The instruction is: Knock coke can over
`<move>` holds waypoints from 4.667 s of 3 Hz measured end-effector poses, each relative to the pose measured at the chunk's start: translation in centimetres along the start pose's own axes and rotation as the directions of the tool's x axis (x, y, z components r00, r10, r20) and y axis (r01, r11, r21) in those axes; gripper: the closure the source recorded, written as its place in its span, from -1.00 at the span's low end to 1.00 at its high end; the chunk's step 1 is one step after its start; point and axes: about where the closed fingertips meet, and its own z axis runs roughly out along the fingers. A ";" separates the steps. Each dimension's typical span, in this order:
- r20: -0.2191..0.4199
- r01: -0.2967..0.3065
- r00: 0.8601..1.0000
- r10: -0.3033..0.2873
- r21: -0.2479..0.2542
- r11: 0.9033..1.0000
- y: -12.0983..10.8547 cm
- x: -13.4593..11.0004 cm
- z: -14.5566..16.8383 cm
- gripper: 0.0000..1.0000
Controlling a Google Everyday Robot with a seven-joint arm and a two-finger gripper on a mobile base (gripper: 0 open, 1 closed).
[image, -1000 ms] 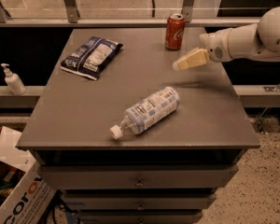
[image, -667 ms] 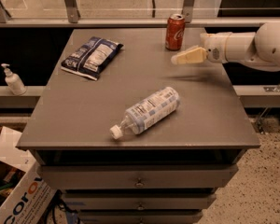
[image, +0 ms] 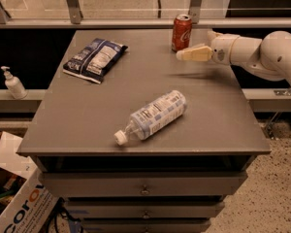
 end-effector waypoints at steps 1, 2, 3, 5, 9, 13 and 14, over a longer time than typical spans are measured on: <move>0.010 -0.014 1.000 0.014 -0.004 1.000 0.0 0.2 0.6 -1.00; 0.027 -0.032 0.999 0.033 -0.006 0.999 -0.2 0.4 1.7 -1.00; 0.088 -0.041 0.995 0.038 0.030 0.999 -2.4 -0.4 5.0 -1.00; 0.083 0.061 0.994 -0.070 0.107 0.992 -6.2 -0.7 8.9 -1.00; 0.087 0.072 0.992 -0.091 0.197 0.978 -10.2 -2.1 8.7 0.77; 0.064 0.167 0.985 -0.158 -0.174 0.970 -0.8 -6.4 2.5 1.00; 0.000 0.309 0.947 -0.321 -0.262 0.914 1.6 -7.0 0.7 1.00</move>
Offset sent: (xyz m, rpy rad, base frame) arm 0.0738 0.0161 -0.0030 0.1093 -0.0656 -0.0698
